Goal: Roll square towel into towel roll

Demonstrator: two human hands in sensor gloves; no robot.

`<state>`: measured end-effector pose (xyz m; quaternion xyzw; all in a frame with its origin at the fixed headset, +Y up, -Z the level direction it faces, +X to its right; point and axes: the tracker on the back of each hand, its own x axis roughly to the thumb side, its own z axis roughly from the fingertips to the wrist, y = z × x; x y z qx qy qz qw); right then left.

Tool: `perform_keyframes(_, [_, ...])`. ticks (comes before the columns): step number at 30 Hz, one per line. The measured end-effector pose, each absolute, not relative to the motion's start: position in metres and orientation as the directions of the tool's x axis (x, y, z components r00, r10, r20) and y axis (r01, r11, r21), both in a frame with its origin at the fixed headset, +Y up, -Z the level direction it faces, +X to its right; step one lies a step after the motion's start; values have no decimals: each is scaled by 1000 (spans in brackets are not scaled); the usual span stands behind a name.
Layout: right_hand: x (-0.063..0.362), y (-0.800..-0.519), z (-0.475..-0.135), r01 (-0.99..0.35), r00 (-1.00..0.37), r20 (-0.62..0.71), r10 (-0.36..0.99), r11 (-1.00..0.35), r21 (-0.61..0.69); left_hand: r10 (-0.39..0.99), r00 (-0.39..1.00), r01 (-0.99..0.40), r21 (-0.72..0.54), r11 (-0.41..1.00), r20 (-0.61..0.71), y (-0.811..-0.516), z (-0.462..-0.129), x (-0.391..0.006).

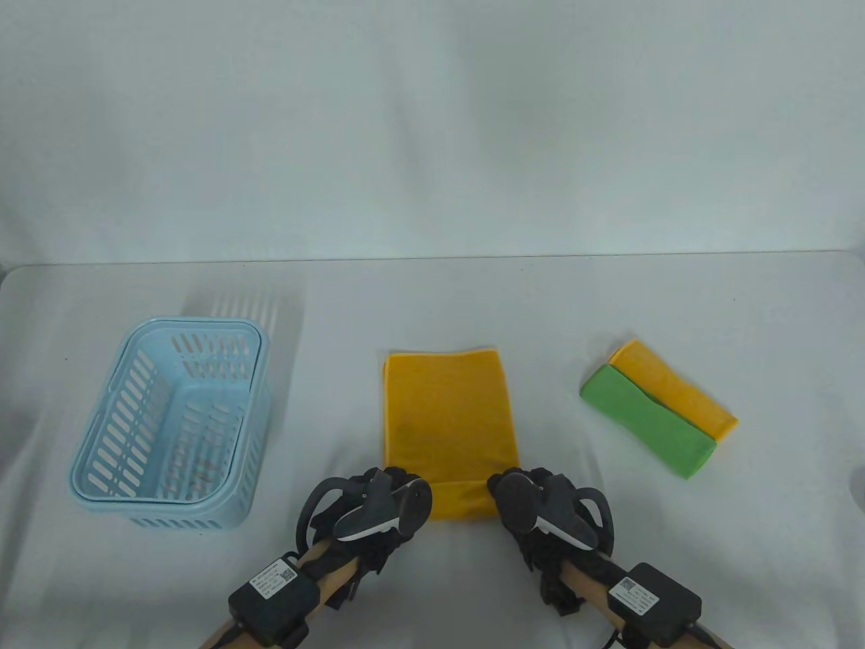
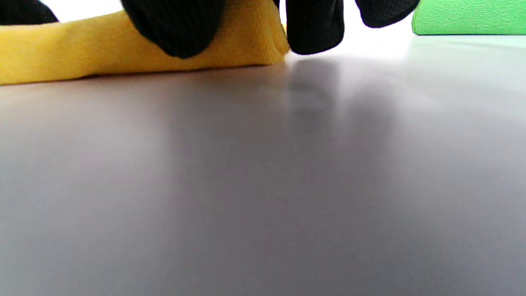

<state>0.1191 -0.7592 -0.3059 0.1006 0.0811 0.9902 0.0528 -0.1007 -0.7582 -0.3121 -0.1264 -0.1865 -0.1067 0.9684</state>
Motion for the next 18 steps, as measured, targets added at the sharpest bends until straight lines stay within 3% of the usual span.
perform_keyframes(6, [130,-749,-311,-200,-961,141,238,-951,236,-128,912,215,-189,958,389,-745,-313,-102])
perform_keyframes(12, [147,-749,-316,-457,-876,-12,482,-823,337,170,936,-26,-422,906,309,-742,-323,-124])
perform_keyframes(18, [153,-751,-317,-530,-840,-97,534,-768,360,409,897,-237,-600,764,167,-743,-329,-141])
